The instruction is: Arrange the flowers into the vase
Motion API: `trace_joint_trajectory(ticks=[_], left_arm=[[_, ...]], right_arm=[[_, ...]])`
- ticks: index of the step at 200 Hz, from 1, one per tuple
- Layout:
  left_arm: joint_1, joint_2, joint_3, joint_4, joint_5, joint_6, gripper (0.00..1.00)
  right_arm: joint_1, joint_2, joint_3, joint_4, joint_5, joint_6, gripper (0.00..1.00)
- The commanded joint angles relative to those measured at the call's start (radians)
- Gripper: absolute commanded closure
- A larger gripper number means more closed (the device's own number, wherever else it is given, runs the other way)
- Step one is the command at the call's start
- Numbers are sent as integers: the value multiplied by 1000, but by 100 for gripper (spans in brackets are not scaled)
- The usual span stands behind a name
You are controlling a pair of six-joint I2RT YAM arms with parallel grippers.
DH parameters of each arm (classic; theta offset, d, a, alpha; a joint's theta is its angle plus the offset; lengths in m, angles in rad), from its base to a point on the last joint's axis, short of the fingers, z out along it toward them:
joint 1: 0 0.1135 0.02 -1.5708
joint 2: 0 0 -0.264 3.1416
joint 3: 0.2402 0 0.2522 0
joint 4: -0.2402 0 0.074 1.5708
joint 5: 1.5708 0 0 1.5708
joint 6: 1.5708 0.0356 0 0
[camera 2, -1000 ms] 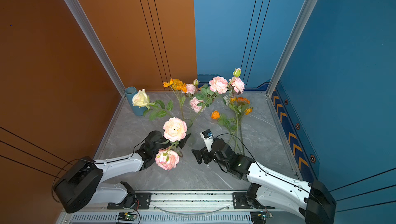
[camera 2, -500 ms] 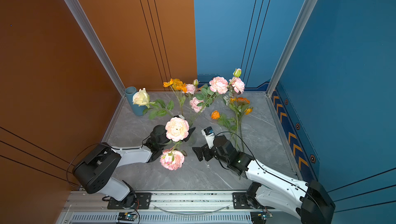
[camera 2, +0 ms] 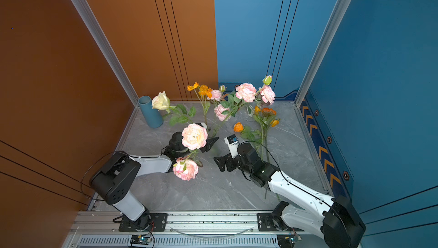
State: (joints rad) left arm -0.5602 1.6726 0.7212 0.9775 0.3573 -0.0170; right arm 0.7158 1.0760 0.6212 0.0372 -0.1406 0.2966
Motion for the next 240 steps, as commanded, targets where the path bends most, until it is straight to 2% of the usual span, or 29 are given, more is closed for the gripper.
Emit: trace_joint_trajectory(ticks=[1,28,68,131,165,189,213,226,240], left_arm=[[44,11,137,98,39,-13,69],[97,120,297,69,35,-11,68],[162,314,567,43,9,-7,69],[205,588,956,-87,-25,60,70],[218,668,1068,-129,-28,58,70],[219,692,1093,-151,-30,63,68],[221,696,1077,-150,-33,59,61],[223,695,1064,-151,-34,60,52],[221,693,1052,-149,-40,56,38]], right_arm=[[-92,-21,46,11,-36,46,0],[-211,29,136,-30,-103,60,0],[-309,137,267,-59,-193,39,0],[-348,257,305,-28,-279,32,0],[-370,292,300,-10,-301,34,0],[-375,316,301,4,-309,36,0],[-378,320,301,12,-316,38,0],[-379,319,301,11,-317,37,0],[-383,316,299,9,-319,35,0]])
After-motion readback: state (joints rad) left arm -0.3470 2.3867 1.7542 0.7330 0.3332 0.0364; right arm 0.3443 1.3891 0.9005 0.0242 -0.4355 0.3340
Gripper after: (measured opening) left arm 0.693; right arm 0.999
